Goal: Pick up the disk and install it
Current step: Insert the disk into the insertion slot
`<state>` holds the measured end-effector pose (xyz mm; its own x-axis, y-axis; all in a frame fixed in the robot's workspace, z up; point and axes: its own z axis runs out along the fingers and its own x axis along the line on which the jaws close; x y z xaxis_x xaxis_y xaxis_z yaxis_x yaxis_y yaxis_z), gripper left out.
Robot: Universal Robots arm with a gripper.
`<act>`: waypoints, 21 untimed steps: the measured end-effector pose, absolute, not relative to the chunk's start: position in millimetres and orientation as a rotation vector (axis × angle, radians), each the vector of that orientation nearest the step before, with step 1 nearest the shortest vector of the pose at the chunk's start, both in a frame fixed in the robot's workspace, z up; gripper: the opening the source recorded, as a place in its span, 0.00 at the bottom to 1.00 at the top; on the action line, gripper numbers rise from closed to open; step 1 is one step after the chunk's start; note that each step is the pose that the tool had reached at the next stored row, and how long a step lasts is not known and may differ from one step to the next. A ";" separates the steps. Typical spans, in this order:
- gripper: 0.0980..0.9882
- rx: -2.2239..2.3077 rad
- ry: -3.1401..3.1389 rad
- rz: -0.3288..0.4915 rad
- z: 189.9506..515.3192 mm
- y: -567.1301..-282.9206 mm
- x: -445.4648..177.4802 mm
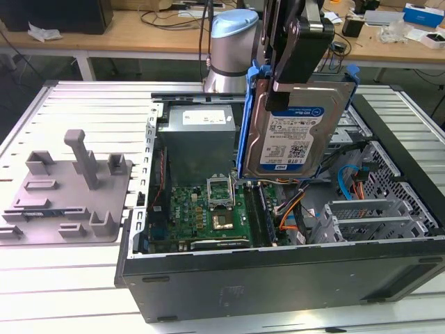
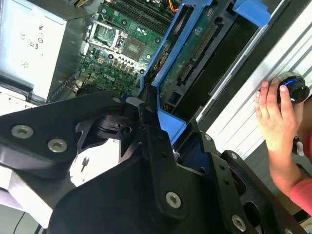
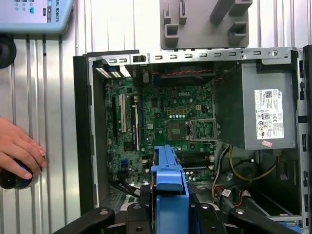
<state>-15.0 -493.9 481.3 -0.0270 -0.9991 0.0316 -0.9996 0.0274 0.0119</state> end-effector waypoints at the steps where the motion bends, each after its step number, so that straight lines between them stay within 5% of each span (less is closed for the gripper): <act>1: 0.30 2.169 -2.229 0.021 481.3 -494.0 -15.0; 21: 0.30 2.173 -2.228 0.019 481.0 -500.0 -10.2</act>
<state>-10.2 -500.0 481.0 -0.0245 -0.9993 0.0296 -0.9996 0.0249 0.0119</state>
